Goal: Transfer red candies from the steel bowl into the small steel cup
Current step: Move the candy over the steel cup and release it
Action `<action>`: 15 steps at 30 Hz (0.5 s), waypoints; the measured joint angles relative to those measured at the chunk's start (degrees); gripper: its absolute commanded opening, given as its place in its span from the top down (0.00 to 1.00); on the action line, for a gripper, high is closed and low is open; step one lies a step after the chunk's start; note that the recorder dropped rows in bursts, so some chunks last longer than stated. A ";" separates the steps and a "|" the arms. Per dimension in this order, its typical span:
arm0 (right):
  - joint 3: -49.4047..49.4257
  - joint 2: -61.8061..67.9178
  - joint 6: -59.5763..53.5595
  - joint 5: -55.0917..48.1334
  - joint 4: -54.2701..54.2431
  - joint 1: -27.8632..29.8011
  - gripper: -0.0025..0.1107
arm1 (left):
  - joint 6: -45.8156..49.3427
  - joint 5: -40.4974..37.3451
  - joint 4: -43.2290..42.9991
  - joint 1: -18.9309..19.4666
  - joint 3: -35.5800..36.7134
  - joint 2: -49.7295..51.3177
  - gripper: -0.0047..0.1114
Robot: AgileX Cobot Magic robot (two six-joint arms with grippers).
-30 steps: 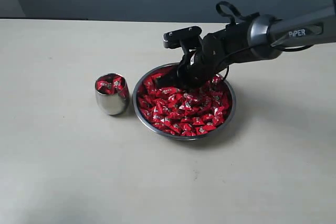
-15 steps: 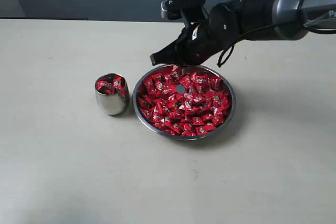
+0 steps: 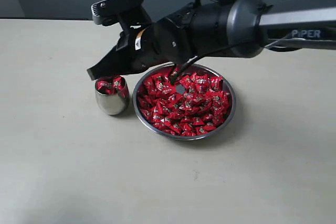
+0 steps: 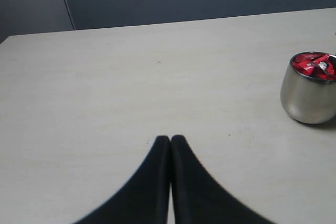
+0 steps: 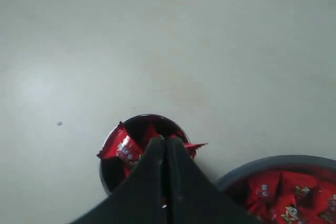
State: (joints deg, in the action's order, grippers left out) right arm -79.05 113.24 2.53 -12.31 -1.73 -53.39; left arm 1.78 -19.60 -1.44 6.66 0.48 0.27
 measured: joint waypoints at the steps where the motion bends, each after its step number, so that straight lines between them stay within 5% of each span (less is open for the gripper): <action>1: -0.68 0.88 -0.11 -0.32 0.00 -0.16 0.99 | 0.00 0.00 0.00 0.00 0.00 0.00 0.96; 11: -2.73 5.80 -1.18 -1.30 0.00 -0.71 0.98 | 0.00 0.00 0.00 0.00 0.00 0.00 0.96; 15: -2.73 6.33 -2.07 -0.75 0.00 -0.91 0.75 | 0.00 0.00 0.00 0.00 0.00 0.00 0.96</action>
State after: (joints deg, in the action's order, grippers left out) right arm -81.78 119.58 0.46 -13.05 -1.73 -54.31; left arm 1.78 -19.60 -1.44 6.66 0.48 0.27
